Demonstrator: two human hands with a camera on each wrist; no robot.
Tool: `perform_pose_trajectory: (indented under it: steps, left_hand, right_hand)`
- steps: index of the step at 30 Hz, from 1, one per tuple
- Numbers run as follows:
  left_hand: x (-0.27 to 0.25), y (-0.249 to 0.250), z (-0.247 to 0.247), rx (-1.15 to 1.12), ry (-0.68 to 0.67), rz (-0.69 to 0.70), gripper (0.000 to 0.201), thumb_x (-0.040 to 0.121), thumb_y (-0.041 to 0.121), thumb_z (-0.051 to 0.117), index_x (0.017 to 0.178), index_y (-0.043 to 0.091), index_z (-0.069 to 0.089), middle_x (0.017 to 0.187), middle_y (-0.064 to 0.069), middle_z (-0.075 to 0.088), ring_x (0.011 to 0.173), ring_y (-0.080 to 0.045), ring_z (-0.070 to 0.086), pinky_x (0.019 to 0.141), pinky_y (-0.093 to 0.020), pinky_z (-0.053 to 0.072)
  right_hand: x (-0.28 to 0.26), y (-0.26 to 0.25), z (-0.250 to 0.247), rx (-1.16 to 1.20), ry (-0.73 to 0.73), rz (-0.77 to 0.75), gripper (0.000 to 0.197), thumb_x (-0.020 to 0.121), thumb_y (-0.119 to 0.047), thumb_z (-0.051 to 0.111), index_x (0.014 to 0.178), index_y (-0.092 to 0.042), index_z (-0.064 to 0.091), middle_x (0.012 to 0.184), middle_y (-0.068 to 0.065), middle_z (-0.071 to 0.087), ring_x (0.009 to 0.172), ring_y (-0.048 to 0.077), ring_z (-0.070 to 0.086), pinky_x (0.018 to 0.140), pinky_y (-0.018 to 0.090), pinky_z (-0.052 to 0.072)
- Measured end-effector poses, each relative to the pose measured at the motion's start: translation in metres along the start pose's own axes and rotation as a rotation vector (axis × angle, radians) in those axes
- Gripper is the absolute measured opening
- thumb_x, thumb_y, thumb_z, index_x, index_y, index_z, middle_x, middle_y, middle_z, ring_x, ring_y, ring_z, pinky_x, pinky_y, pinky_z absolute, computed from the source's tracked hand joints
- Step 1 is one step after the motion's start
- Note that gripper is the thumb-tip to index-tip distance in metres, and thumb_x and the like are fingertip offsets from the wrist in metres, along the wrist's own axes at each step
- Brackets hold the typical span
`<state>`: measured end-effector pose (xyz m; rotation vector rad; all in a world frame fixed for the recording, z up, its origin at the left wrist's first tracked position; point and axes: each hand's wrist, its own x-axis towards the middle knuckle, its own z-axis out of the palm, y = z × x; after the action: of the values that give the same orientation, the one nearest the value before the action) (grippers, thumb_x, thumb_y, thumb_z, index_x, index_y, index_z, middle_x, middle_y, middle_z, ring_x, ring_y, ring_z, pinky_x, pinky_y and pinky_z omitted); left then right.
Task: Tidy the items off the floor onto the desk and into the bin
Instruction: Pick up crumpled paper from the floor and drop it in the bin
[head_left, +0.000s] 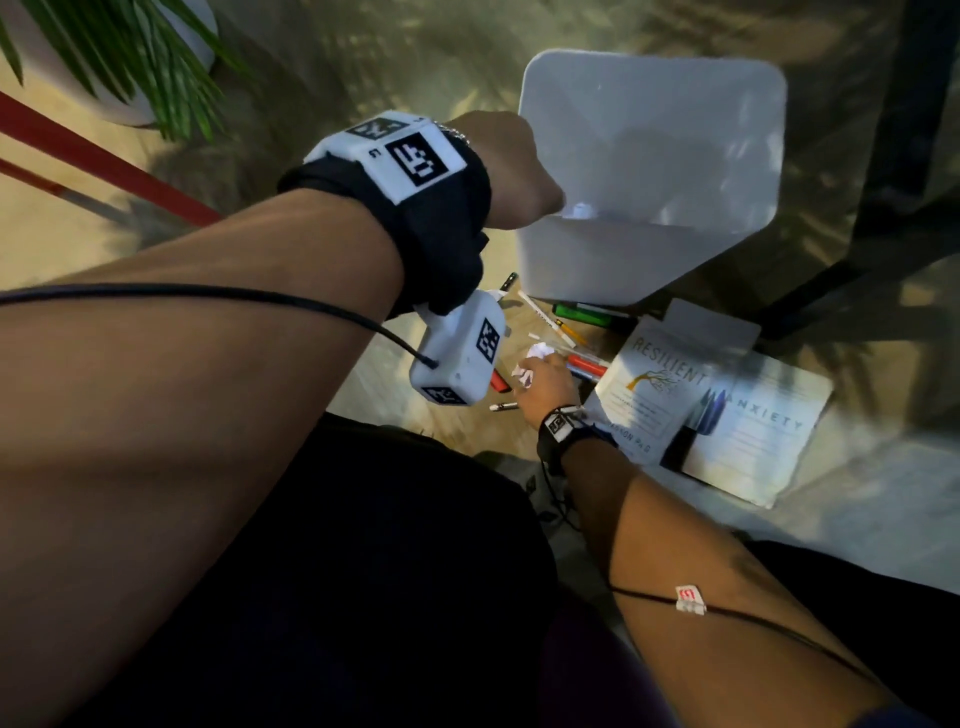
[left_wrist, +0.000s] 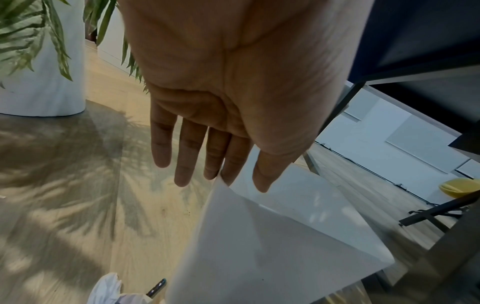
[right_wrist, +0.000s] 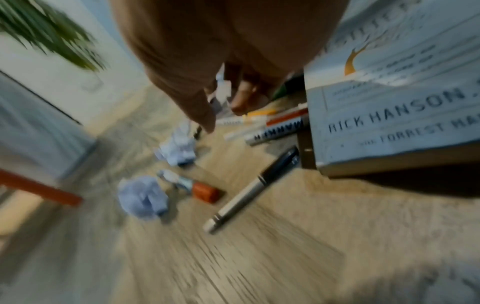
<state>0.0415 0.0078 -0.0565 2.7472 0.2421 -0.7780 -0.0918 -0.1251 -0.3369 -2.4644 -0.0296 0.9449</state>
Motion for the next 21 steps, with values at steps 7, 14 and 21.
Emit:
perform_pose_trajectory:
  steps: [7, 14, 21]
  left_hand:
    - [0.001, -0.004, 0.000, 0.101, 0.019, 0.018, 0.031, 0.095, 0.029, 0.062, 0.069, 0.012, 0.057, 0.070, -0.005, 0.054, 0.067, -0.026, 0.050, 0.062, -0.035, 0.038]
    - [-0.004, -0.009, 0.003, 0.043, 0.089, 0.002, 0.026, 0.089, 0.030, 0.066, 0.100, 0.011, 0.079, 0.098, -0.009, 0.076, 0.090, -0.032, 0.070, 0.077, -0.040, 0.058]
    - [-0.006, -0.019, 0.000, -0.046, 0.084, 0.029, 0.026, 0.091, 0.032, 0.066, 0.103, 0.013, 0.079, 0.102, -0.005, 0.077, 0.096, -0.029, 0.070, 0.086, -0.042, 0.058]
  right_hand:
    - [-0.081, -0.026, -0.107, 0.412, 0.856, -0.272, 0.012, 0.086, -0.015, 0.072, 0.093, -0.009, 0.064, 0.095, 0.009, 0.066, 0.083, 0.025, 0.064, 0.074, 0.031, 0.054]
    - [-0.100, -0.085, -0.248, 0.477, 1.050, -0.388, 0.060, 0.085, -0.019, 0.073, 0.138, -0.002, 0.051, 0.125, 0.004, 0.064, 0.104, 0.008, 0.063, 0.092, 0.007, 0.047]
    - [-0.088, -0.087, -0.251, 0.383, 0.767, -0.406, 0.033, 0.083, -0.033, 0.066, 0.113, -0.018, 0.062, 0.106, -0.004, 0.061, 0.104, 0.020, 0.062, 0.100, 0.035, 0.051]
